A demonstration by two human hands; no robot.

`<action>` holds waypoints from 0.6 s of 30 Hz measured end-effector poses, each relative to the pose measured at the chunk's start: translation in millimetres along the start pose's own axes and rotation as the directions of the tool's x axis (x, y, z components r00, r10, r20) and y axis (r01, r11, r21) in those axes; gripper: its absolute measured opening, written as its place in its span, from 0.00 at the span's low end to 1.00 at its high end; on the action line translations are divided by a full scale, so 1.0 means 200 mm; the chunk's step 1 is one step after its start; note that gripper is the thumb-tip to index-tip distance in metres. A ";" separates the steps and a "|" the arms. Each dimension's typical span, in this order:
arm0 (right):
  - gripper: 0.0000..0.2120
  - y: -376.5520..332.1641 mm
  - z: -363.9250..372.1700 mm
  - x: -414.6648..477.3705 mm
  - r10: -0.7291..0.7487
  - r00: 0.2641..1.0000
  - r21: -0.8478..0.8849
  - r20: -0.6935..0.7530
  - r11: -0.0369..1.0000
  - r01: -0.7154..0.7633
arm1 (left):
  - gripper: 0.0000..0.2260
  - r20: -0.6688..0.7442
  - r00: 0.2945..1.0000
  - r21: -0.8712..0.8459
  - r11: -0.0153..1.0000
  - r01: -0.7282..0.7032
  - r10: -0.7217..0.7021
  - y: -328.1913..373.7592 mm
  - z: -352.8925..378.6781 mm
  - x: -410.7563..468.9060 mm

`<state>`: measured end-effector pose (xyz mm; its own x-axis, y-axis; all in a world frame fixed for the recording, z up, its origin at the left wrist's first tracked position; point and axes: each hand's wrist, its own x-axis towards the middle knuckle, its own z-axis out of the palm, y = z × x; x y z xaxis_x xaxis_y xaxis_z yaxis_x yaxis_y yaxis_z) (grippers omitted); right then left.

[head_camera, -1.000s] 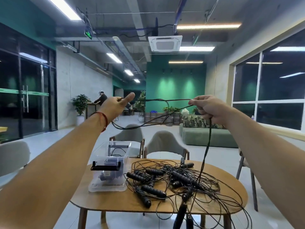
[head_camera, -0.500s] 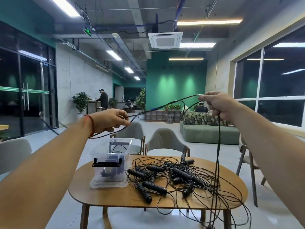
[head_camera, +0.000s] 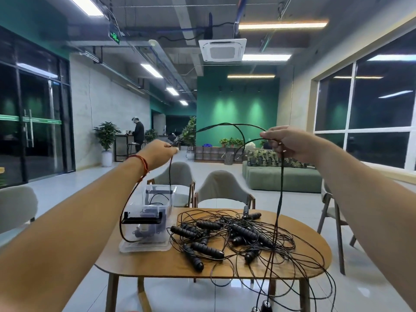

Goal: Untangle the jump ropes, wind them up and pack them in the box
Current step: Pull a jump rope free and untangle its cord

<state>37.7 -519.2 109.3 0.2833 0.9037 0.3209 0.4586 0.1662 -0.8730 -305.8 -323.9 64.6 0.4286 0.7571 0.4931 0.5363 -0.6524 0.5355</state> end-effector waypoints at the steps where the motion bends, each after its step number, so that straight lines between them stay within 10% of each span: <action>1: 0.09 0.01 0.00 0.00 0.023 0.999 -0.009 0.023 1.000 -0.023 | 0.19 -0.012 1.000 -0.058 0.998 0.006 -0.006 0.02 -0.03 0.01; 11: 0.25 0.02 0.19 -0.02 0.182 0.944 -0.297 0.276 0.950 -0.097 | 0.15 0.024 0.996 -0.274 0.959 -0.079 0.089 0.41 -0.11 0.04; 16: 0.27 -0.02 0.35 -0.01 0.216 0.941 -0.787 0.260 0.612 0.077 | 0.13 0.125 0.990 -0.236 0.971 -0.033 0.064 0.51 -0.03 0.05; 18: 0.28 -0.07 0.39 0.00 0.091 0.953 -0.664 0.290 0.736 0.132 | 0.13 0.117 0.987 -0.162 0.983 -0.087 0.107 0.54 0.02 0.04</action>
<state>-34.7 -491.5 93.2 0.0676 0.9905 0.1200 0.9343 -0.0207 -0.3560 -240.4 -387.9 123.8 0.5659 0.6816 0.4639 0.3719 -0.7132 0.5942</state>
